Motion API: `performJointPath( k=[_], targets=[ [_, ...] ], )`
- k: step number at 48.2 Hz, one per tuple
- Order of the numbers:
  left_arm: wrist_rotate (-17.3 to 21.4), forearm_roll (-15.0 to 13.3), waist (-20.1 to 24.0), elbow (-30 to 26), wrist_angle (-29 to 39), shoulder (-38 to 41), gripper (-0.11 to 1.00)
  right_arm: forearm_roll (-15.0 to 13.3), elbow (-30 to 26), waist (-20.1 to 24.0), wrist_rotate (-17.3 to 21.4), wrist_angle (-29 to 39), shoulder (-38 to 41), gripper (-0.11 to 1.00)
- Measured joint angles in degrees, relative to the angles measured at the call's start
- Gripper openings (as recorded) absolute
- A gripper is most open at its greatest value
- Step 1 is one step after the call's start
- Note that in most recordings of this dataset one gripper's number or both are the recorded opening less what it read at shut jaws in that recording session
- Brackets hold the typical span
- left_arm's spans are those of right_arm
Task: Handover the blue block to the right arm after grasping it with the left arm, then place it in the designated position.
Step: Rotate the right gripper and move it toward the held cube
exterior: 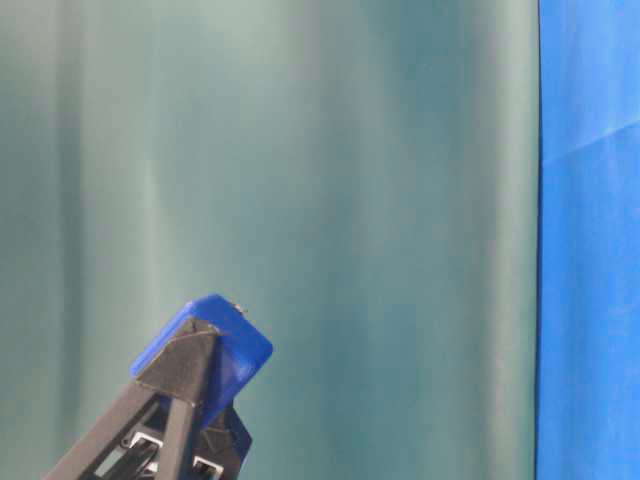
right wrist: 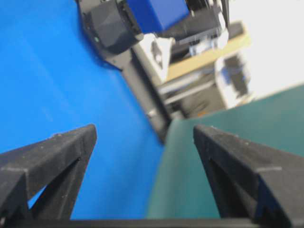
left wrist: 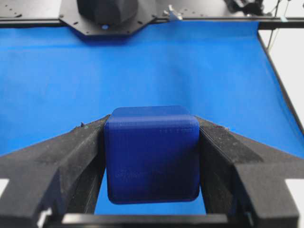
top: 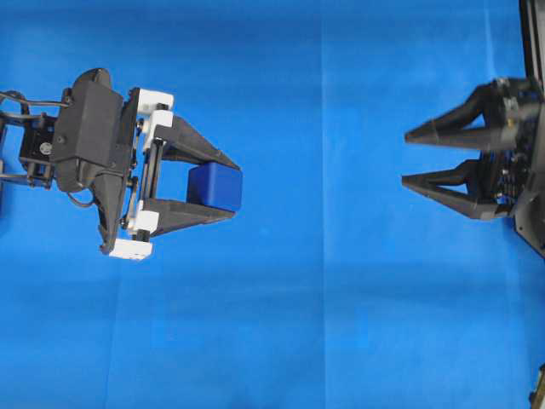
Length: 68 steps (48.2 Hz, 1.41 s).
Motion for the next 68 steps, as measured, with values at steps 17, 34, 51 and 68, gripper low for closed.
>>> performJointPath(
  k=[17, 34, 51, 68],
  targets=[
    [-0.09, -0.18, 0.00, 0.00, -0.35, 0.00, 0.49, -9.93, 0.00, 3.96, -6.15, 0.00, 0.88, 0.97],
    [-0.26, -0.26, 0.35, 0.00, -1.05, 0.00, 0.49, -15.03, 0.00, 3.78, -6.94, 0.18, 1.32, 0.97],
    [-0.26, -0.26, 0.44, -0.09, -1.05, 0.00, 0.49, -15.03, 0.00, 3.78, -6.94, 0.18, 1.32, 0.97],
    [-0.26, -0.26, 0.53, 0.00, -1.05, 0.00, 0.49, -15.03, 0.00, 3.78, -7.03, 0.26, 1.23, 0.97]
  ],
)
